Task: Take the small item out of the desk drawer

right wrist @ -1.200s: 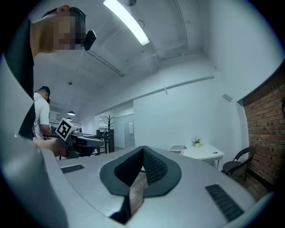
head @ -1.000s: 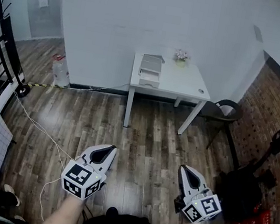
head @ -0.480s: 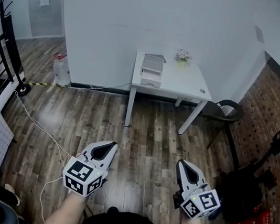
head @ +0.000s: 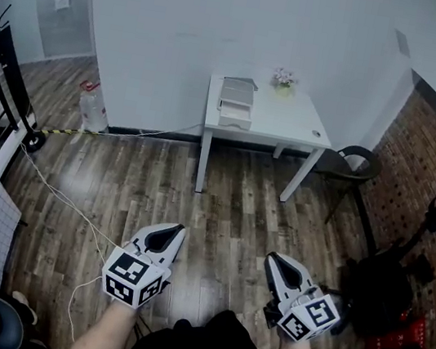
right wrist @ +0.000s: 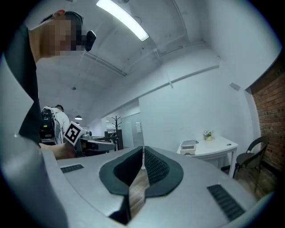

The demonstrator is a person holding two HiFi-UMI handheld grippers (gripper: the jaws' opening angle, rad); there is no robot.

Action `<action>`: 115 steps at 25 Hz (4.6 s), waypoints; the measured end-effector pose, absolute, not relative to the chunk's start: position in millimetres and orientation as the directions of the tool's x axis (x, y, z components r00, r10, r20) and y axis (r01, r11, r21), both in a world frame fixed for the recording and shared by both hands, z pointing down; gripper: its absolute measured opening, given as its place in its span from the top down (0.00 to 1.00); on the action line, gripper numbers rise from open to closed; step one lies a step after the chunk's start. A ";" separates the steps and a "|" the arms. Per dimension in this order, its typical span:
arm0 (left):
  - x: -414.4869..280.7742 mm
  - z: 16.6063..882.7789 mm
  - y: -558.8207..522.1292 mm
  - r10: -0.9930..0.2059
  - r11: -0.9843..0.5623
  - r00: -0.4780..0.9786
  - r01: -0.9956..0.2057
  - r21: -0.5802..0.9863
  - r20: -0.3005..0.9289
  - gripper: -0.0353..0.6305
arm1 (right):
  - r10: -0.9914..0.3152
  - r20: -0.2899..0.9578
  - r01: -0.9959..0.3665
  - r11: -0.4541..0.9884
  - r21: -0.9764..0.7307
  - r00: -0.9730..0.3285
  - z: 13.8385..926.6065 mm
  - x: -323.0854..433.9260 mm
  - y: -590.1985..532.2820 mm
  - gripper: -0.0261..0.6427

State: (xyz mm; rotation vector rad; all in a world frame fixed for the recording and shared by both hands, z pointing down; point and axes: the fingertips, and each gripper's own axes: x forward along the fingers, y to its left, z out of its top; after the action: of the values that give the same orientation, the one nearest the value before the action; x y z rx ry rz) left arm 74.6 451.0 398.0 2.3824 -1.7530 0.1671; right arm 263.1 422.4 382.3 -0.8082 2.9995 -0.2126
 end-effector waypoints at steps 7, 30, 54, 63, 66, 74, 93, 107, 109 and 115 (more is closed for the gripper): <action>75.9 413.9 423.7 -0.921 -0.297 0.309 -0.951 0.086 0.235 0.93 | -0.492 0.015 -0.486 0.854 -0.188 -0.870 398.0 256.0 392.5 0.85; 49.6 432.1 163.0 -0.880 -0.318 0.335 -0.942 0.105 0.336 0.93 | -0.388 0.025 -0.372 0.863 -0.343 -0.921 449.8 196.0 133.4 0.84; -3.0 466.4 -19.8 -0.831 -0.405 0.448 -0.893 0.195 0.330 0.93 | -0.423 0.156 -0.450 0.814 -0.367 -0.893 477.6 133.0 -7.9 0.86; -90.4 476.4 -162.5 -0.730 -0.544 0.571 -0.818 0.188 0.374 0.93 | -0.547 0.183 -0.573 0.729 -0.374 -0.817 480.6 37.2 -133.8 0.88; -129.5 477.6 -205.5 -0.697 -0.575 0.609 -0.790 0.214 0.379 0.93 | -0.573 0.216 -0.611 0.719 -0.332 -0.791 482.0 -9.9 -172.9 0.90; -178.9 495.9 -271.0 -0.616 -0.624 0.673 -0.734 0.268 0.408 0.93 | -0.596 0.250 -0.646 0.699 -0.308 -0.763 478.6 -89.1 -221.7 0.93; -123.6 535.9 -356.6 -0.507 -0.717 0.677 -0.675 0.175 0.533 0.93 | -0.615 0.255 -0.666 0.672 -0.325 -0.746 502.7 -34.4 -317.8 0.93; -100.0 635.2 -388.8 -0.241 -0.824 0.576 -0.546 0.149 0.781 0.69 | -0.637 0.291 -0.698 0.614 -0.368 -0.714 526.5 -14.3 -365.1 0.94; -96.6 651.3 -388.8 -0.203 -0.834 0.563 -0.528 0.159 0.801 0.69 | -0.635 0.293 -0.697 0.610 -0.377 -0.714 531.3 -13.5 -366.3 0.94; -88.9 681.3 -386.3 -0.115 -0.839 0.501 -0.512 0.186 0.858 0.69 | -0.635 0.312 -0.702 0.576 -0.417 -0.707 552.9 -7.3 -363.8 0.94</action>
State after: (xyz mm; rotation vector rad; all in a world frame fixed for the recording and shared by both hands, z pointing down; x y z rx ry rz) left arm -88.9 -386.3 681.3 2.3293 -0.5179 1.2855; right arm -7.3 -363.8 552.9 -1.2373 2.9015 -0.8618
